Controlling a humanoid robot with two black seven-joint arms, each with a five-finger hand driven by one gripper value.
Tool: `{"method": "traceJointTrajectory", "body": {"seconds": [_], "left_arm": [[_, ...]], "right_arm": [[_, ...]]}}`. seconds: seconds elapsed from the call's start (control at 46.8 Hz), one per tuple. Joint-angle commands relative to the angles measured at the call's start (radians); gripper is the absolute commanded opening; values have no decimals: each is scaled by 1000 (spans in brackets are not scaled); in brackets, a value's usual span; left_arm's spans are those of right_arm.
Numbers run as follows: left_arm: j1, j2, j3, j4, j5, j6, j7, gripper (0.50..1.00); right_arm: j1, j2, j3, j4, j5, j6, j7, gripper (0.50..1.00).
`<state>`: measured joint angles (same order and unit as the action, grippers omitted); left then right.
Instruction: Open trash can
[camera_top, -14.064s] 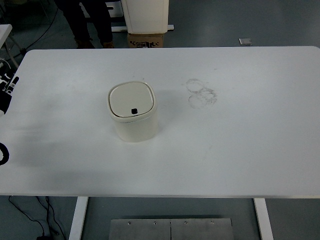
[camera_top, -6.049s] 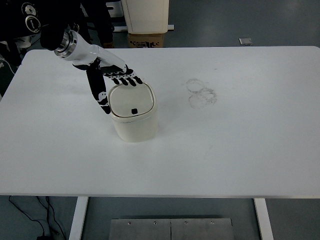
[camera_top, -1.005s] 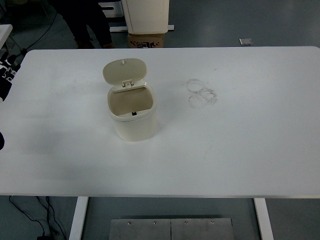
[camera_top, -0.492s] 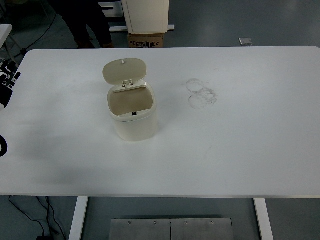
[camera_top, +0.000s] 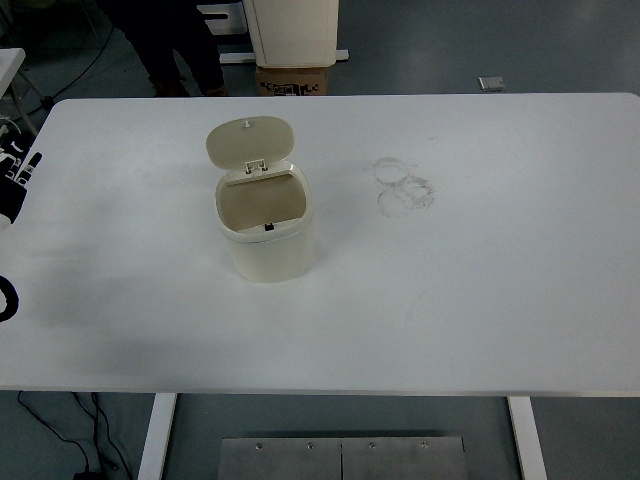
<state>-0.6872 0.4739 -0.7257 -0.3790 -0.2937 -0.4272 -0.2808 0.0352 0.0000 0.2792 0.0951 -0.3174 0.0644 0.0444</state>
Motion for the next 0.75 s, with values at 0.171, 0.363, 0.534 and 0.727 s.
{"method": "traceJointTrajectory", "body": {"seconds": [0.171, 0.363, 0.534, 0.727], "left_arm": [[23, -12, 2, 0, 2, 1, 0, 1000], [26, -24, 2, 0, 2, 2, 0, 1000], [26, -23, 2, 0, 2, 2, 0, 1000], [26, -23, 2, 0, 2, 2, 0, 1000]], "right_arm": [[2, 0, 0, 0, 0, 0, 0, 991], [9, 0, 0, 2, -5, 0, 0, 991], [9, 0, 0, 0, -5, 0, 0, 991], [11, 0, 0, 2, -3, 0, 3, 991]]}}
